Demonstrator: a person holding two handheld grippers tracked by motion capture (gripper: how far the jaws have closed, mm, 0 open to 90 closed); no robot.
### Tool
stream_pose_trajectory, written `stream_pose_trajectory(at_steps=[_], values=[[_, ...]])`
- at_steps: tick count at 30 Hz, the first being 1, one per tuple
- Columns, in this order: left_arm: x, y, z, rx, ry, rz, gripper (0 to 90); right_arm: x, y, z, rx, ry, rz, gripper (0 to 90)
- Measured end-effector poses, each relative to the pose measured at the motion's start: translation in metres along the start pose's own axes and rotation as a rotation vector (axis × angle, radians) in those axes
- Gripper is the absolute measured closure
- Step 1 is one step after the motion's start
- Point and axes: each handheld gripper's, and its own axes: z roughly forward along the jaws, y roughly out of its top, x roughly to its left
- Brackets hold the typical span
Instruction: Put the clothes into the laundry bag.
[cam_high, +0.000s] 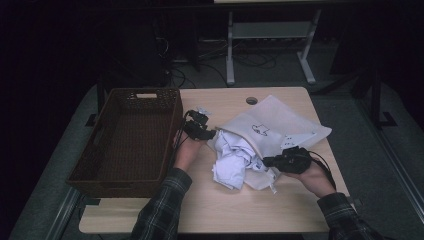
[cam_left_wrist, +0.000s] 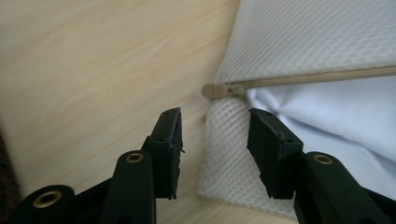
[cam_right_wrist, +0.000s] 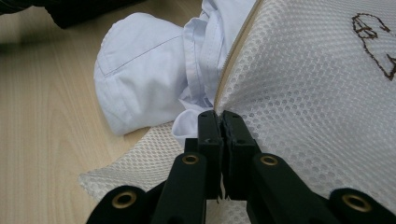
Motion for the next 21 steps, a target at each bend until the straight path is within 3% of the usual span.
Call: stream_pose_trajectory(at_steps=[3, 10, 18, 21], values=[[-0.002, -0.003, 0.008, 0.039, -0.003, 0.007, 55.3, -0.001, 0.000, -0.001, 0.000, 0.000, 0.002, 86.5], [-0.002, -0.010, 0.016, 0.070, -0.005, 0.004, 61.4, -0.002, -0.001, -0.003, -0.003, -0.005, 0.004, 86.4], [-0.004, -0.013, 0.016, 0.082, -0.035, -0.003, 73.4, -0.002, -0.001, -0.003, -0.002, -0.007, 0.004, 86.4], [-0.006, -0.013, 0.015, 0.096, -0.032, 0.001, 83.7, -0.003, -0.001, -0.003, -0.004, -0.013, 0.001, 86.4]])
